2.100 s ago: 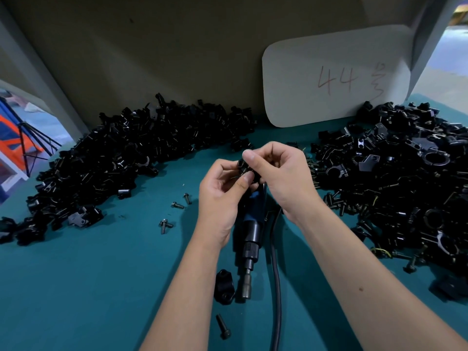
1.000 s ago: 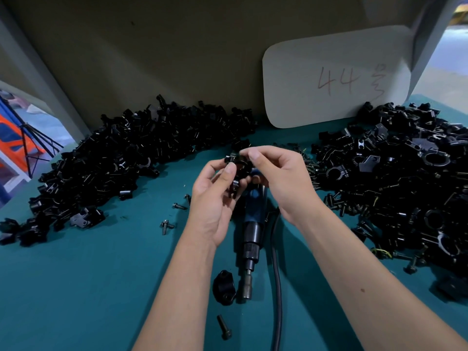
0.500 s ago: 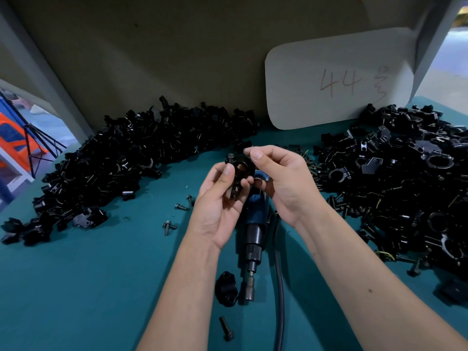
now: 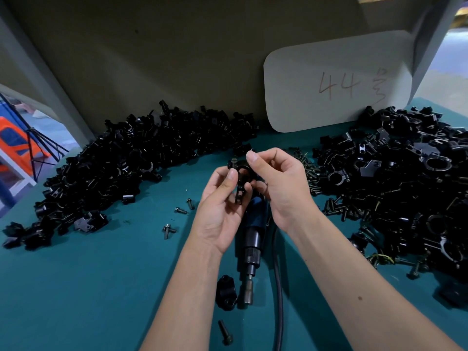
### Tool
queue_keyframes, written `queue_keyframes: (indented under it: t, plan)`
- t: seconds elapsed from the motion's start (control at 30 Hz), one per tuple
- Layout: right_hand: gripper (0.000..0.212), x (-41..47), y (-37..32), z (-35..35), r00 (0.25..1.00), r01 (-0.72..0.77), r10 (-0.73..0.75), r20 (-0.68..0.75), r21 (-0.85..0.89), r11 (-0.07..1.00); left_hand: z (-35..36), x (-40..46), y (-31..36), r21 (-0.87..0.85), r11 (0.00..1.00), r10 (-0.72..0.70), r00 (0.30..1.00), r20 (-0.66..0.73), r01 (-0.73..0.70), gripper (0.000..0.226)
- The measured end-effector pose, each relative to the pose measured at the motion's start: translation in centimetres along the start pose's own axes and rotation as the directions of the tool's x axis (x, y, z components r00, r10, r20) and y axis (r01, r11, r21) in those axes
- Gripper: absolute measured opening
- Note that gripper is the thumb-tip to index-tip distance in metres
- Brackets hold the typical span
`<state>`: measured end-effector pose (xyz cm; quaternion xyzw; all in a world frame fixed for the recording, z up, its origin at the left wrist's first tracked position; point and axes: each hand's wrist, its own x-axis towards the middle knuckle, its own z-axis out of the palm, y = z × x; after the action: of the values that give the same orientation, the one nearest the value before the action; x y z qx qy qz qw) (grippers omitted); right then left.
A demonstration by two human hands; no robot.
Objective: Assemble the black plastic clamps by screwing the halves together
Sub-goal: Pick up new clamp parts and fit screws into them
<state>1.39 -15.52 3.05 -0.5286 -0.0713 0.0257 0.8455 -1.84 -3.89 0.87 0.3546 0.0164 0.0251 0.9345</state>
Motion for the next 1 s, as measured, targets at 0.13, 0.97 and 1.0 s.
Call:
queue_keyframes:
  t: [0.13, 0.97, 1.0]
  plan:
    - [0.011, 0.1, -0.1, -0.1, 1.000, 0.026, -0.026, 0.008, -0.018, 0.999, 0.0, 0.0, 0.0, -0.029, 1.000, 0.003, 1.000, 0.003, -0.003, 0.004]
    - [0.031, 0.1, 1.7, -0.2, 0.879, 0.456, -0.440, 0.185, -0.595, 0.662, 0.4, 0.4, -0.9, 0.128, 0.991, 0.061, 0.990, -0.130, -0.045, 0.049]
    - [0.028, 0.0, 1.8, -0.1, 0.858, 0.495, -0.460, 0.229, -0.610, 0.619, 0.4, 0.3, -1.0, 0.167, 0.985, 0.065, 0.985, -0.162, -0.038, 0.052]
